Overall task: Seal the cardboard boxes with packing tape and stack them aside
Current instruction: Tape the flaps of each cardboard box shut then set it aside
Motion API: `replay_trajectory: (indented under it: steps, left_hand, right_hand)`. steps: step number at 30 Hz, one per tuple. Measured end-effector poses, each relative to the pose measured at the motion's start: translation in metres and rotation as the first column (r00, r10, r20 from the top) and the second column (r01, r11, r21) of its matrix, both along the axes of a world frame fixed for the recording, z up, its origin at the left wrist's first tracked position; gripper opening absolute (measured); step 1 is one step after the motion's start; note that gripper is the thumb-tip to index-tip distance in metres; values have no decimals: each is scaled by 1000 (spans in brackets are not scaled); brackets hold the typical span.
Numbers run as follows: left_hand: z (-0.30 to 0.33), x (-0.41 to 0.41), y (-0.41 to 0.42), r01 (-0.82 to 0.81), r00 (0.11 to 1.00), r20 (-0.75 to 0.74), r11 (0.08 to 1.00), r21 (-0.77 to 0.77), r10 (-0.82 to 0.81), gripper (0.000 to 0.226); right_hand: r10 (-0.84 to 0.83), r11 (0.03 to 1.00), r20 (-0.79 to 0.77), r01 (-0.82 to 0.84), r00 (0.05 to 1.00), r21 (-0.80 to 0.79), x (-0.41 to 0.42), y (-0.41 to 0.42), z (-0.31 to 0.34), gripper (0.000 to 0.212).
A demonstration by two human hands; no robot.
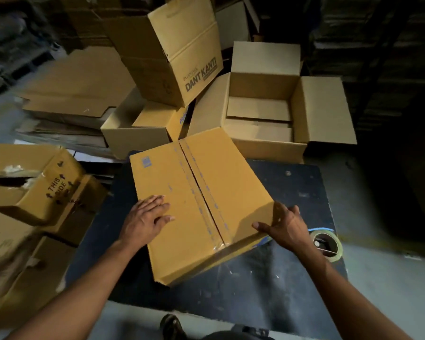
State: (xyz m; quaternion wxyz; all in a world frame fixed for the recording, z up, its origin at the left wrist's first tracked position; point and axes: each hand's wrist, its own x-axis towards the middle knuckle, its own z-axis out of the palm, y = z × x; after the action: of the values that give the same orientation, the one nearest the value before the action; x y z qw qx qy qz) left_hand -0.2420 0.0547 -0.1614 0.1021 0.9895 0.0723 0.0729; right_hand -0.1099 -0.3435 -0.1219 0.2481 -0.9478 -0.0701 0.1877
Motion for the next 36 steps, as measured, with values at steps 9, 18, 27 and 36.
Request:
replay_trajectory:
  steps: [9, 18, 27, 36]
  left_hand:
    - [32, 23, -60, -117, 986, -131, 987, -107, 102, 80]
    - [-23, -7, -182, 160, 983, -124, 965, 206, -136, 81]
    - [-20, -5, -183, 142, 987, -104, 957, 252, -119, 88]
    - [12, -10, -208, 17, 995, 95, 986, -169, -1, 66]
  right_hand:
    - [-22, 997, 20, 21, 1000, 81, -39, 23, 1, 93]
    - [110, 954, -54, -121, 992, -274, 46, -119, -53, 65]
    - [291, 828, -88, -296, 953, -475, 76, -130, -87, 40]
    - [202, 930, -3, -193, 979, -314, 22, -124, -51, 26]
